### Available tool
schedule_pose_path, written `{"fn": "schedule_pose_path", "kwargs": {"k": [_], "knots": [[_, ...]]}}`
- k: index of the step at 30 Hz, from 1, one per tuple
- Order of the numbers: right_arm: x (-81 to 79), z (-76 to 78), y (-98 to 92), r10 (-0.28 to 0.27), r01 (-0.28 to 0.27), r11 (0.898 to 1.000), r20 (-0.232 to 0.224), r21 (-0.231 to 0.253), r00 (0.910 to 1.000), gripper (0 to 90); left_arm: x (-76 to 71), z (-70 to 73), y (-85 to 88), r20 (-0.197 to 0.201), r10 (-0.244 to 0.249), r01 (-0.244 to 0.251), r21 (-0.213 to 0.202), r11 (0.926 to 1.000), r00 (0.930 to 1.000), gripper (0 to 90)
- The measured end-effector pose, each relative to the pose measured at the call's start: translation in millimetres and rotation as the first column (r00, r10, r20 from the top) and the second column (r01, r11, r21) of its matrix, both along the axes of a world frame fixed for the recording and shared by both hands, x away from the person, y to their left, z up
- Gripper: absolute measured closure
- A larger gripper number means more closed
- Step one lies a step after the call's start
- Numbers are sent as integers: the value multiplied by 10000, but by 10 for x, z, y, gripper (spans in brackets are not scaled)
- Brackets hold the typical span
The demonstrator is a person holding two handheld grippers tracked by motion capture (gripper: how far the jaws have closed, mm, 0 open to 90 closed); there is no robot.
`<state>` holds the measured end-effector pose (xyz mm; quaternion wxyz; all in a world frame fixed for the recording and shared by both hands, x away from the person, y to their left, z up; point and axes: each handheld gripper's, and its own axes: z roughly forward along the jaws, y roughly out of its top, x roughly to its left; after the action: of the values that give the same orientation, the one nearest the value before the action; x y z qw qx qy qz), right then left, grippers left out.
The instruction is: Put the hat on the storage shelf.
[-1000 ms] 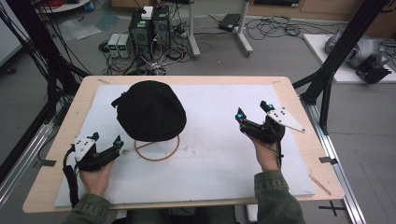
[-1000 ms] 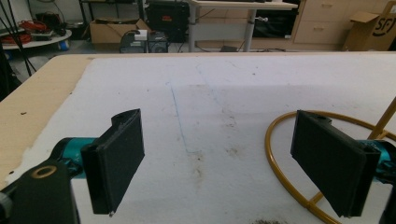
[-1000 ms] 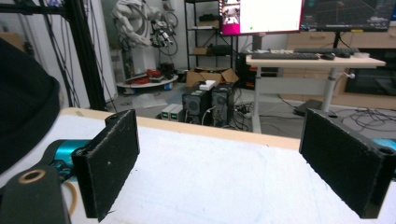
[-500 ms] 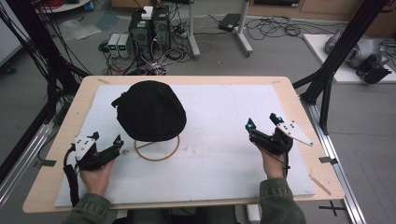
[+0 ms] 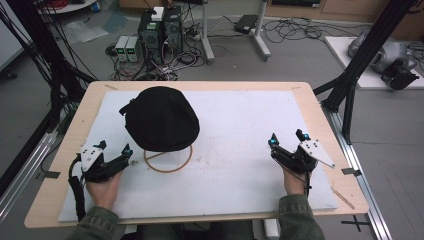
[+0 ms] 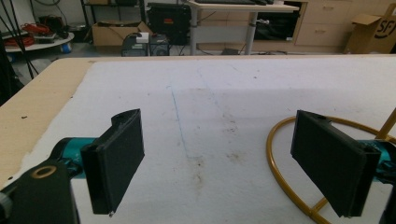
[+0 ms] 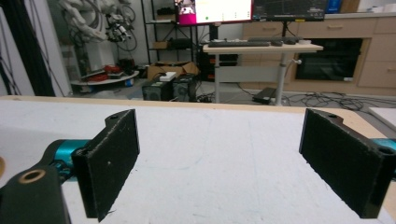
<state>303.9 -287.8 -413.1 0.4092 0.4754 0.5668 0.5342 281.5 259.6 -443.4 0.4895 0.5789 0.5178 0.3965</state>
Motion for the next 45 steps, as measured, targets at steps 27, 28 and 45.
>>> {"fn": "schedule_pose_path", "kwargs": {"k": [27,28,45], "knots": [[-43,-196,-116,-1010,1019,9945,-370,235,9942,113,-8,-1,25,-14,75,-75,-16,10000,10000,173],[-43,-197,-112,-1012,1022,9944,-390,252,9941,113,-9,-1,25,-4,72,-72,-26,10000,10000,173],[-56,-184,-112,-892,895,9959,-220,142,9958,114,-13,-3,29,-30,2,-2,-39,10000,10000,173]]}}
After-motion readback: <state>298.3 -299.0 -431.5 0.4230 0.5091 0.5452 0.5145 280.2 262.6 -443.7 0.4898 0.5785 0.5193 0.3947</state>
